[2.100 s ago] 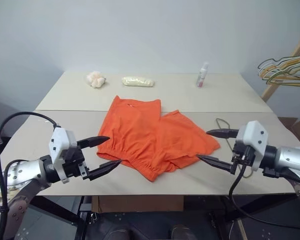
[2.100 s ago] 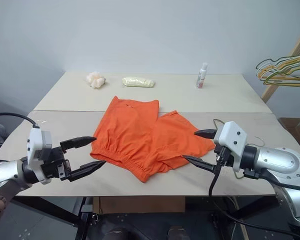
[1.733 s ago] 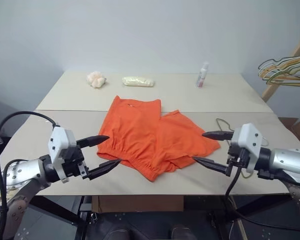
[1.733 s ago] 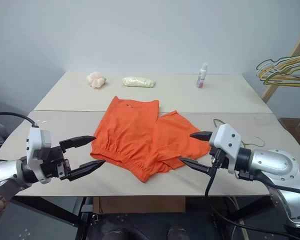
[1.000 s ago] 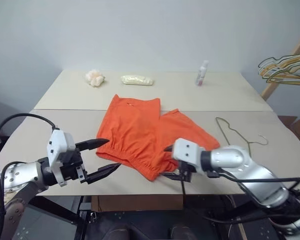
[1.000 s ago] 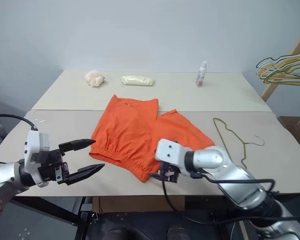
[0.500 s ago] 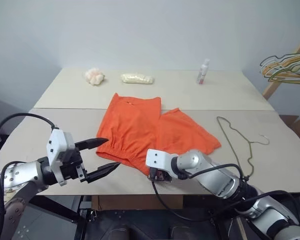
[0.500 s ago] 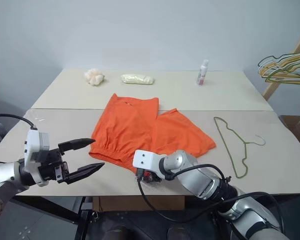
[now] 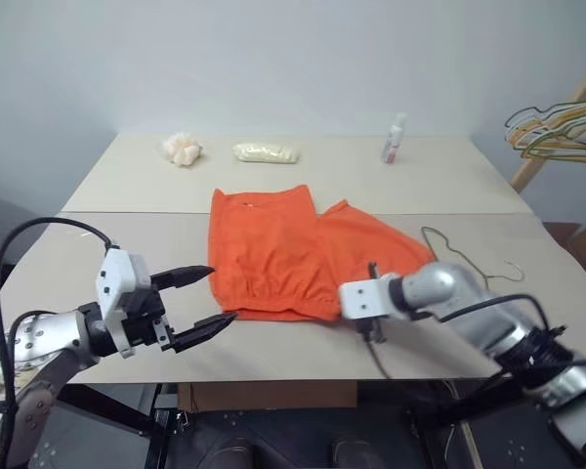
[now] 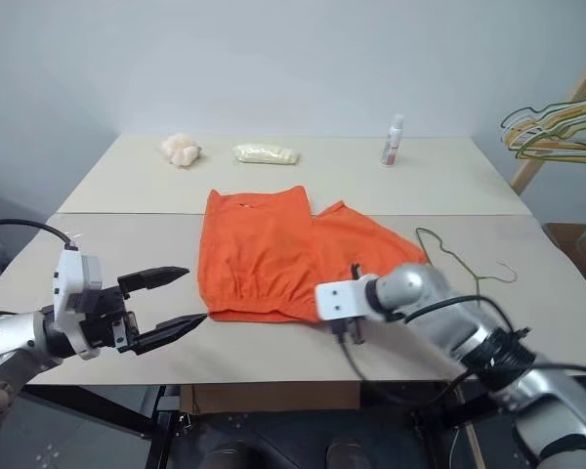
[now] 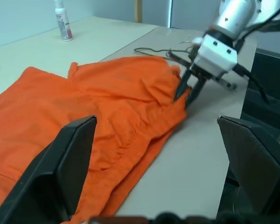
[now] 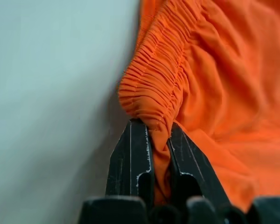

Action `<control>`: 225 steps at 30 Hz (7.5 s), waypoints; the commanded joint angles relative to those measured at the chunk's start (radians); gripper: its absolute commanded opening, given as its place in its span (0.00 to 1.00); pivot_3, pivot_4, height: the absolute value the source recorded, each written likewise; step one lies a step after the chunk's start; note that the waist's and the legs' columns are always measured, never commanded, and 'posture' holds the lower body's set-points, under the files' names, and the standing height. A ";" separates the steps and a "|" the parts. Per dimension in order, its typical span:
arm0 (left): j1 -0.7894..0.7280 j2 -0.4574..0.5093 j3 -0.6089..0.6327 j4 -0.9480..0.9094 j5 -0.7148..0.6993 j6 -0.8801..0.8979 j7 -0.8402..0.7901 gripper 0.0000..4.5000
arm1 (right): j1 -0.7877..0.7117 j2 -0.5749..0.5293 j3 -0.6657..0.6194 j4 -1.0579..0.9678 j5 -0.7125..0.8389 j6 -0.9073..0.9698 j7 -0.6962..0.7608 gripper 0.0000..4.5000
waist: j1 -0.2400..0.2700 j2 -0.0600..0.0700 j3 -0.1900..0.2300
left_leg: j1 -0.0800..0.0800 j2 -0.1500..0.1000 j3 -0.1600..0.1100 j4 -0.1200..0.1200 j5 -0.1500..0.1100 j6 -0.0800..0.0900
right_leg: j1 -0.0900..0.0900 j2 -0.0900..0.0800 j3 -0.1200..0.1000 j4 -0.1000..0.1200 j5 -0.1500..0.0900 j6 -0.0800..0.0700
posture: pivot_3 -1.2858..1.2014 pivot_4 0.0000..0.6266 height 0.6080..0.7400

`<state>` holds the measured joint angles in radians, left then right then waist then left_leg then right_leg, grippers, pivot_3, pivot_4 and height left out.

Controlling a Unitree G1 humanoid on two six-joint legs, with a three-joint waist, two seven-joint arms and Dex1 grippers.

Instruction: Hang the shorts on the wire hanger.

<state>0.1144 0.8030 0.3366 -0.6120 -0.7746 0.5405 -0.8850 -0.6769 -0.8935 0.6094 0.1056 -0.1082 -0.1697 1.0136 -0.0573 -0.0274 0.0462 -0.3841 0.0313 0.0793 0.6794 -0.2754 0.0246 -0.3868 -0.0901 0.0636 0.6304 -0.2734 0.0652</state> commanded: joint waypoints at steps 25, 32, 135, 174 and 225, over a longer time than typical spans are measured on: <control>-0.048 -0.008 -0.031 0.010 0.013 -0.017 -0.022 1.00 | 0.093 0.101 -0.297 -0.375 0.248 0.713 0.039 0.99 | -0.040 0.003 -0.001 | 0.001 0.005 -0.011 0.000 0.001 -0.002 | 0.000 -0.002 0.000 0.011 0.000 -0.001 | 0.48 0.05 1.00; -0.080 -0.002 -0.040 0.037 0.018 -0.014 -0.040 1.00 | 0.045 0.376 -0.157 -0.591 0.186 1.334 -0.247 0.99 | -0.027 0.003 -0.002 | 0.002 0.001 -0.010 0.001 0.002 -0.003 | -0.002 -0.001 -0.001 0.012 -0.002 -0.004 | 0.48 0.05 1.00; -0.125 0.017 -0.133 0.096 0.162 -0.080 -0.069 1.00 | 0.366 0.150 -0.139 -0.455 -0.586 0.564 -0.159 0.01 | -0.043 0.000 -0.005 | 0.002 0.000 -0.010 0.001 0.002 -0.004 | -0.001 0.001 -0.001 0.011 -0.003 -0.002 | 0.47 0.02 1.00; -0.525 -0.067 -0.640 0.849 1.048 -0.596 0.028 0.22 | 0.565 -0.133 -0.499 -0.481 -0.043 0.005 -0.026 0.00 | -0.101 0.002 -0.026 | 0.004 0.000 -0.010 0.002 0.002 -0.003 | 0.002 0.001 -0.001 0.012 -0.003 -0.002 | 0.43 0.01 1.00; -1.414 -0.098 -0.462 1.496 1.017 -0.566 0.466 0.00 | -0.574 0.363 -0.402 0.727 -0.186 0.017 -0.702 0.00 | -0.086 0.003 -0.025 | 0.005 -0.004 -0.015 0.006 0.008 -0.013 | 0.007 -0.003 -0.007 0.014 -0.003 -0.002 | 0.47 0.00 1.00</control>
<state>-1.1712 0.7063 -0.1181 0.7126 0.1585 0.0752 -0.6207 -1.1738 -0.5454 0.2290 0.6953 -0.2570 -0.1124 0.4783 -0.1433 -0.0240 0.0210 -0.3885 0.0258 0.0650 0.6847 -0.2666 0.0107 -0.3886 -0.0941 0.0568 0.6444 -0.2755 0.0648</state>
